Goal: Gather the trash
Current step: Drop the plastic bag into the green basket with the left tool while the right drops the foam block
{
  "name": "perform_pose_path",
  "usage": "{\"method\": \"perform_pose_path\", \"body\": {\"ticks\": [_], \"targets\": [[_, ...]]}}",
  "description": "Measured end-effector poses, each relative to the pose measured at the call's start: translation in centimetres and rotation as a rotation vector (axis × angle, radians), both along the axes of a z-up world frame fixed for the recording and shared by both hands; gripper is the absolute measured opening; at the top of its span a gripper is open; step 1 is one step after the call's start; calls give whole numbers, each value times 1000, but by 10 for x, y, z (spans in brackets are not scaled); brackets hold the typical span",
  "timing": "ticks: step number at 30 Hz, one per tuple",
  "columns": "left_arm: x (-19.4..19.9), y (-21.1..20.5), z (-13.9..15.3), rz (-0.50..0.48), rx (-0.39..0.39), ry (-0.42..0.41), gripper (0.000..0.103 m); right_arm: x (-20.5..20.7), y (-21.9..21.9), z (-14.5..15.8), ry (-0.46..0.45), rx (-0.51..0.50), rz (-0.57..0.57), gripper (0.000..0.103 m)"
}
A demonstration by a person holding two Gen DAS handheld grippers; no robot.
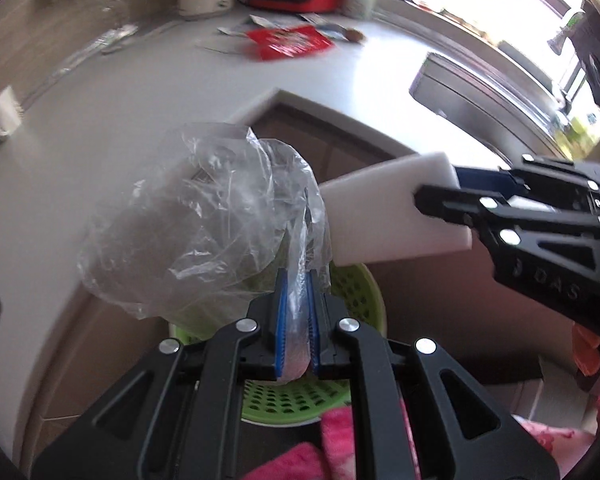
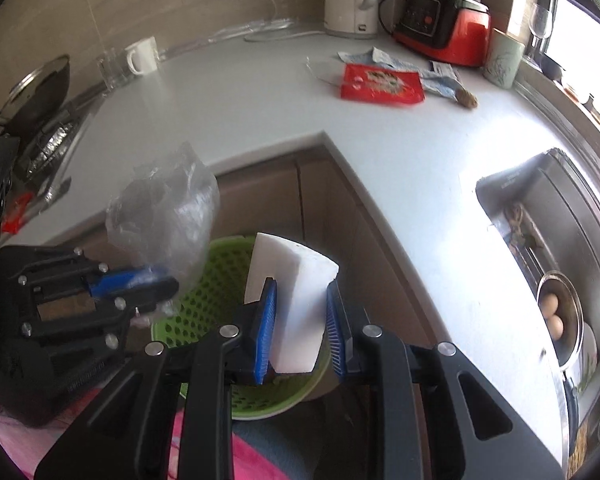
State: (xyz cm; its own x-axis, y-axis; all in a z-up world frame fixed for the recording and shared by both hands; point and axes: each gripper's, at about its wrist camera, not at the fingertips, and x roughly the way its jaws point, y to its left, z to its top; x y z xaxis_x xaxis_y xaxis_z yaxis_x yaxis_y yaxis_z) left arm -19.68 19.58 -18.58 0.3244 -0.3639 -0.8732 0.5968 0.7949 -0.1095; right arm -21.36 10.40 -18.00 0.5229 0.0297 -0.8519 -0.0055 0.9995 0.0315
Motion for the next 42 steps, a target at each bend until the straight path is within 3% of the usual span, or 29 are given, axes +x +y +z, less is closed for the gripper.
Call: {"method": "perform_pose_path", "body": {"ticks": [8, 19, 20, 22, 23, 24, 36, 42], "targets": [[-10, -15, -16, -82, -29, 81, 9, -15, -12, -10, 25, -21, -55, 25], [0, -20, -38, -28, 40, 107, 9, -20, -16, -15, 36, -9, -49, 25], [0, -20, -40, -28, 46, 116, 11, -20, -16, -15, 37, -8, -49, 25], [0, -22, -42, -26, 62, 124, 28, -20, -16, -16, 38, -5, -48, 25], [0, -22, -41, -23, 66, 117, 47, -20, -17, -16, 37, -5, -46, 25], [-1, -21, -40, -16, 71, 105, 58, -20, -17, -16, 37, -6, -45, 25], [4, -10, -22, 33, 72, 41, 65, -12, -15, -21, 44, 10, -21, 25], [11, 12, 1, 83, 107, -62, 76, -5, -9, -31, 57, 28, 14, 25]]}}
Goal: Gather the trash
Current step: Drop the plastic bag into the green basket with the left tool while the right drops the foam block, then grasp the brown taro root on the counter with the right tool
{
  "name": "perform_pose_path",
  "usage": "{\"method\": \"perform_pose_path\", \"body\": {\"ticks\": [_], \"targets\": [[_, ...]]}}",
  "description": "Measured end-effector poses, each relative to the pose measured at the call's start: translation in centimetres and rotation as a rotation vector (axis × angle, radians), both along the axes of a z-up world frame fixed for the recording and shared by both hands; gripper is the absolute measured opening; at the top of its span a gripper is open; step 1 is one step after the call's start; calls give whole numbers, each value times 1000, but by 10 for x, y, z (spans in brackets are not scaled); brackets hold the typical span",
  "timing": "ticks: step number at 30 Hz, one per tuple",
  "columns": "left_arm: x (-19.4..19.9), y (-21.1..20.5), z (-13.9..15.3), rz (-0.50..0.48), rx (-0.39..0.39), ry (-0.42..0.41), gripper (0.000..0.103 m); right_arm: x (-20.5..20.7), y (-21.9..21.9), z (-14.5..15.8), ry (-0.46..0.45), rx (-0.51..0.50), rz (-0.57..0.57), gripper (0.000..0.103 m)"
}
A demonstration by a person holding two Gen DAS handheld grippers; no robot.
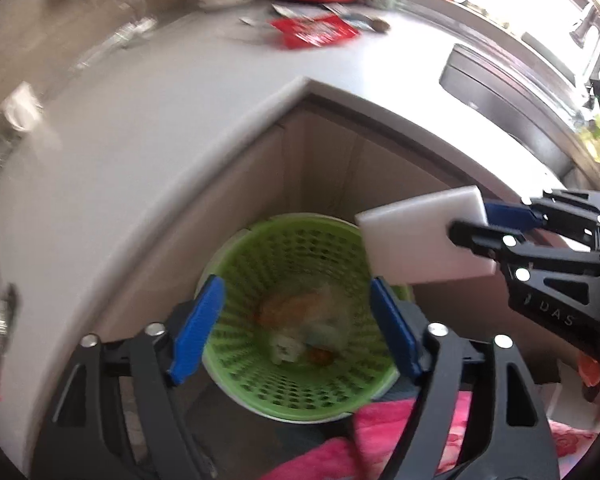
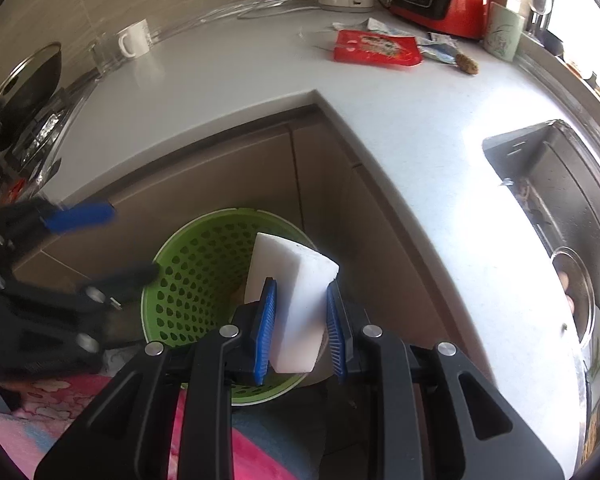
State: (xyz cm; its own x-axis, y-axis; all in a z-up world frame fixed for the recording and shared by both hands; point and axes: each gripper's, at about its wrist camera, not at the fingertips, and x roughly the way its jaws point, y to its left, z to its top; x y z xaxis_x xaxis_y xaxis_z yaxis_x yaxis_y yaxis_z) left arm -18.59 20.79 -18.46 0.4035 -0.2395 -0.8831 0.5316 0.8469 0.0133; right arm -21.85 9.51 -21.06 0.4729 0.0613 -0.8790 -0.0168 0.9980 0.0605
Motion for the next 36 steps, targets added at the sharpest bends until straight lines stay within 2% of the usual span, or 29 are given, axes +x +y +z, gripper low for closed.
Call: {"method": "perform_pose_path", "body": {"ticks": [2, 6, 10, 16, 19, 27, 36], "targets": [[6, 11, 8, 32, 25, -45, 76, 3, 3, -3, 7, 10, 12, 25], [21, 31, 19, 113, 4, -54, 76, 8, 15, -9, 15, 3, 61, 31], [32, 40, 28, 162, 1, -80, 77, 14, 22, -9, 16, 18, 89, 53], [49, 29, 39, 179, -28, -92, 78, 25, 10, 13, -27, 27, 81, 53], [60, 15, 47, 163, -45, -106, 79, 35, -8, 29, -61, 14, 51, 59], [103, -40, 72, 140, -93, -154, 82, 84, -72, 65, -151, -46, 1, 59], [164, -94, 82, 170, -100, -177, 83, 168, -159, 71, -194, -98, -39, 59]]}}
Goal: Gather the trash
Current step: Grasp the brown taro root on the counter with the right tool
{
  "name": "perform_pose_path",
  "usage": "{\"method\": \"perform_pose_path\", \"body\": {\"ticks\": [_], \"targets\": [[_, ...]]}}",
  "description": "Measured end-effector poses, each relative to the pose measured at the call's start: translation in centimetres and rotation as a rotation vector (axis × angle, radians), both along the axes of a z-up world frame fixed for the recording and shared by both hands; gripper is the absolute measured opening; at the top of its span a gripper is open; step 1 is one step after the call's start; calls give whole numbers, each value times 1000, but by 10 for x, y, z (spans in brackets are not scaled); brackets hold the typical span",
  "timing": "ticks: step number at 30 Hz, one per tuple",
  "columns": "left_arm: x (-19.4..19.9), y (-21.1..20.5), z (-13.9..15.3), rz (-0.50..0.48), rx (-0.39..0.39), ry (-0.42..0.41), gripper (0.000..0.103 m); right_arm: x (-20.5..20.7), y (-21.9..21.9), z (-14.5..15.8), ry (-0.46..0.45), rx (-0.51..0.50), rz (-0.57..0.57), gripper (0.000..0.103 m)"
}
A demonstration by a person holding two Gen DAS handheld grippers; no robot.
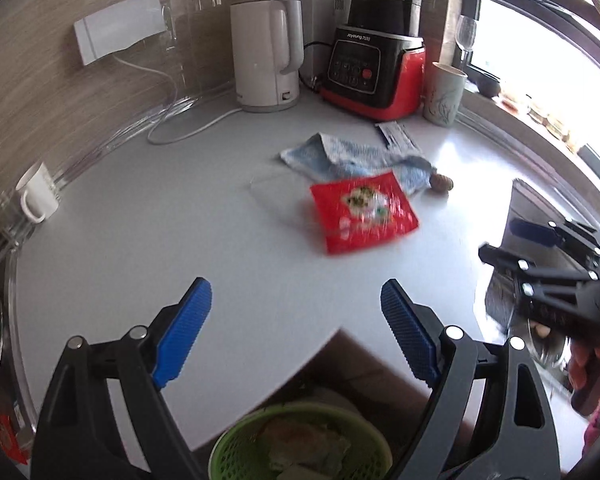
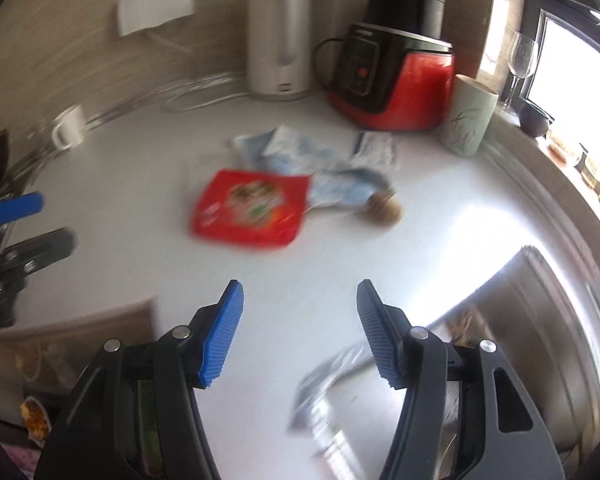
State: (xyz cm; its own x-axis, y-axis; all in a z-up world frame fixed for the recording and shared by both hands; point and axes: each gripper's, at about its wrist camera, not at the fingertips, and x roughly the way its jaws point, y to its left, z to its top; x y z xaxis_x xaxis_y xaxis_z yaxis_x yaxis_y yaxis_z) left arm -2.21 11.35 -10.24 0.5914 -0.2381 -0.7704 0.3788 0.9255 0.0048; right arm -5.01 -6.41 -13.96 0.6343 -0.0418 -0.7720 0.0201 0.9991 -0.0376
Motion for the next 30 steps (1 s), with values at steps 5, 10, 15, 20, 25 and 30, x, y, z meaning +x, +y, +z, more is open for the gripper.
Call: {"method": "perform_pose_path", "body": {"ticks": [5, 10, 15, 20, 25, 30], "targets": [[28, -23, -1, 21, -16, 14, 83, 51, -41, -15, -10, -43, 21, 55], [54, -40, -2, 39, -29, 33, 83, 90, -68, -35, 13, -43, 86, 51], [75, -55, -2, 67, -22, 39, 83, 108, -82, -50, 42, -64, 155, 49], [89, -68, -1, 80, -30, 40, 83, 117, -90, -60, 69, -59, 218, 42], [103, -89, 0, 83, -39, 44, 83, 123, -97, -66, 83, -43, 253, 41], [118, -117, 4, 66, -52, 47, 83, 127, -97, -69, 81, -41, 305, 31]]}}
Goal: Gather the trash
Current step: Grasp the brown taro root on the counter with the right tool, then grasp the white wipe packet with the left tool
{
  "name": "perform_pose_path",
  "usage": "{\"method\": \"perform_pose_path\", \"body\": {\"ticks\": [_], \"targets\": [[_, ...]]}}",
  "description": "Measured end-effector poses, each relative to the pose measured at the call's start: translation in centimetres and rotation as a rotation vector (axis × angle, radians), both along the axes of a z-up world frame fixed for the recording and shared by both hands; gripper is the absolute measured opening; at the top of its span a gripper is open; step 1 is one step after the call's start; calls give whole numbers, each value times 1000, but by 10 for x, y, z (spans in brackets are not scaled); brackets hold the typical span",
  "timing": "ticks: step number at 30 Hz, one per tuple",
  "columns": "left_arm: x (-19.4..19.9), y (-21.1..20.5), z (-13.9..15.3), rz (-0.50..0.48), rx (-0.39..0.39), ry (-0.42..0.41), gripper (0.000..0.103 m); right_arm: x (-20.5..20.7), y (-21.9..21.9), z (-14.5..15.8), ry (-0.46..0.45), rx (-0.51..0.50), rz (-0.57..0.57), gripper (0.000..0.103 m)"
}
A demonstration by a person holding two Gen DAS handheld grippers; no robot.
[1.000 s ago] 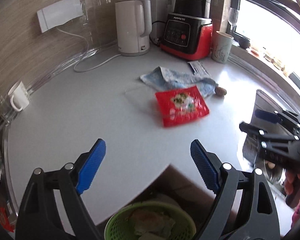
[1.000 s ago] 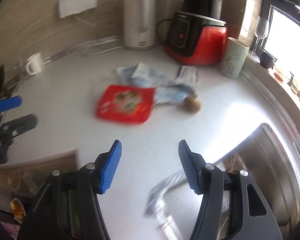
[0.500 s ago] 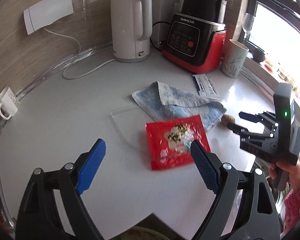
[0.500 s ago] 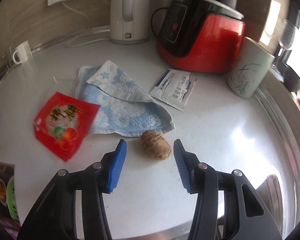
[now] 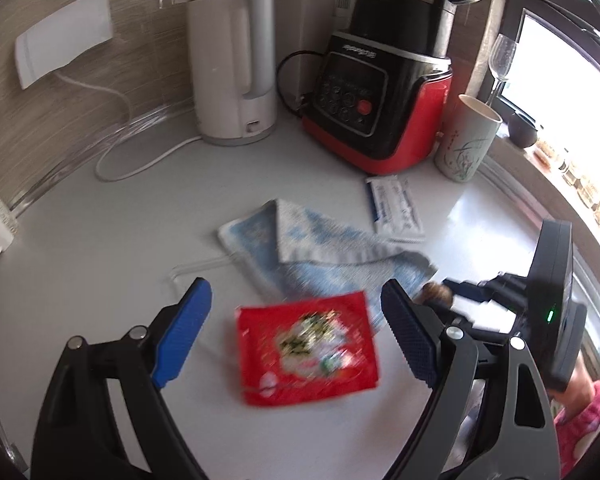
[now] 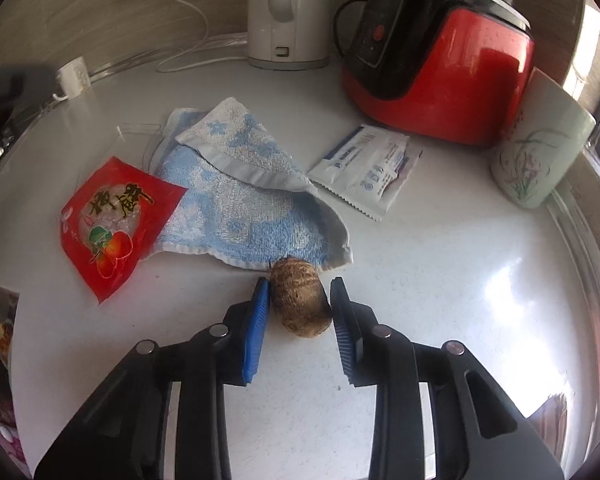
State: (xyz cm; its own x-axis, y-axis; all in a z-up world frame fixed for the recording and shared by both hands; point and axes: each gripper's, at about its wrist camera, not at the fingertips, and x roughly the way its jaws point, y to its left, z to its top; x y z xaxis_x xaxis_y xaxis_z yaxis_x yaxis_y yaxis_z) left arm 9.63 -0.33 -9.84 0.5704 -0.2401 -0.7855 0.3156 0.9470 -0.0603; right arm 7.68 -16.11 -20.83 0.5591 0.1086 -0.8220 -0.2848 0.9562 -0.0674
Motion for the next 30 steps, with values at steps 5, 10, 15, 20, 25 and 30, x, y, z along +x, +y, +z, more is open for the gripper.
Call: {"method": "perform_pose_path", "body": {"ticks": [5, 10, 15, 20, 25, 30], "targets": [[21, -39, -1, -33, -10, 12, 83, -4, -9, 3, -12, 32, -8, 31], [50, -84, -15, -51, -34, 77, 84, -17, -33, 18, -43, 64, -78, 31], [77, -128, -33, -57, -51, 115, 90, -35, -57, 23, -44, 73, -137, 31], [100, -172, -60, -98, 13, 145, 90, -46, -73, 22, -47, 91, -158, 31], [117, -189, -85, -81, 52, 180, 90, -50, -90, 21, -65, 145, -190, 31], [123, -198, -98, -81, 109, 183, 90, -52, -95, 21, -80, 170, -183, 31]]}}
